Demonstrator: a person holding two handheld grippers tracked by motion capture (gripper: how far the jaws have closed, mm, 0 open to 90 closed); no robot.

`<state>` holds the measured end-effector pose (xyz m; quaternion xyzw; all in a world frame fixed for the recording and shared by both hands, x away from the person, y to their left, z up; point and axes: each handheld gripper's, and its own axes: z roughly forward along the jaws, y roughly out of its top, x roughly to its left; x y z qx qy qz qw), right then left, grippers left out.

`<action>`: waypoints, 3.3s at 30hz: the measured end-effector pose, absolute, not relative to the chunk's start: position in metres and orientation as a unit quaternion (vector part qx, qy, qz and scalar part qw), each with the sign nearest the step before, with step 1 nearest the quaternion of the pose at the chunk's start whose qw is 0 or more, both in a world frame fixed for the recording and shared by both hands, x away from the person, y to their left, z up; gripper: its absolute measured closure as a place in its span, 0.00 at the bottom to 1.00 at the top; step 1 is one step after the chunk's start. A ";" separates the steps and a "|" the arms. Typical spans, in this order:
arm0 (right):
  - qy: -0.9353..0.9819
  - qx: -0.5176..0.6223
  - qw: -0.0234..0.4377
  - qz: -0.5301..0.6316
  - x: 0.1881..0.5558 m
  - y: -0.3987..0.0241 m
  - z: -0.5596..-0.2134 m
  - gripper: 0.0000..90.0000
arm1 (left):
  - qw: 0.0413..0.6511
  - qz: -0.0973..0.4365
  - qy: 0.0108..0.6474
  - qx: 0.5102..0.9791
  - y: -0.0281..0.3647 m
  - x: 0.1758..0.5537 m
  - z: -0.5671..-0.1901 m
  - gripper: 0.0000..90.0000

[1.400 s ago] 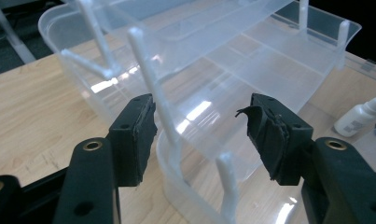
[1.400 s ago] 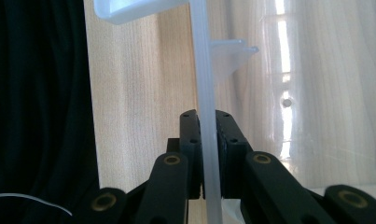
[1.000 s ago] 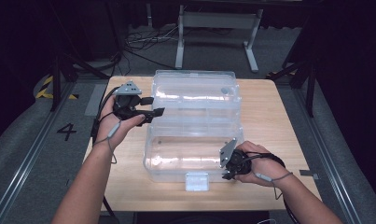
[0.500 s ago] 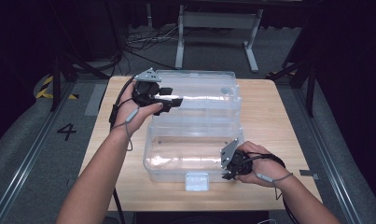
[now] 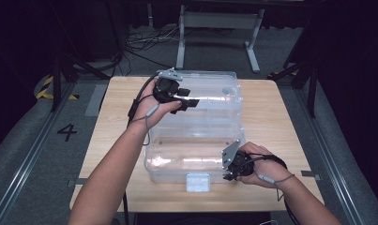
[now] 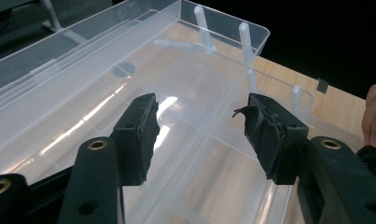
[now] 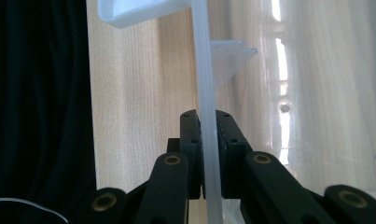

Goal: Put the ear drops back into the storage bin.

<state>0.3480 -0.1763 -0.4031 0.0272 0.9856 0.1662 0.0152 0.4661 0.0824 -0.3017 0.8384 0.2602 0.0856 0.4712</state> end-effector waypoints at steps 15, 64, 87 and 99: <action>0.985 0.021 0.018 0.173 0.348 -0.177 -0.404 0.93 | 0.431 0.073 0.232 0.869 0.064 0.473 -0.317 0.59; 0.983 0.022 0.018 0.181 0.348 -0.179 -0.404 0.93 | 0.391 0.055 0.193 0.898 0.063 0.466 -0.309 0.92; 0.983 0.027 0.012 0.183 0.348 -0.179 -0.403 0.93 | 0.387 0.046 0.167 0.905 0.065 0.434 -0.301 0.93; 0.982 0.021 0.015 0.185 0.348 -0.179 -0.404 0.93 | 0.371 0.060 0.156 0.913 0.060 0.418 -0.300 0.94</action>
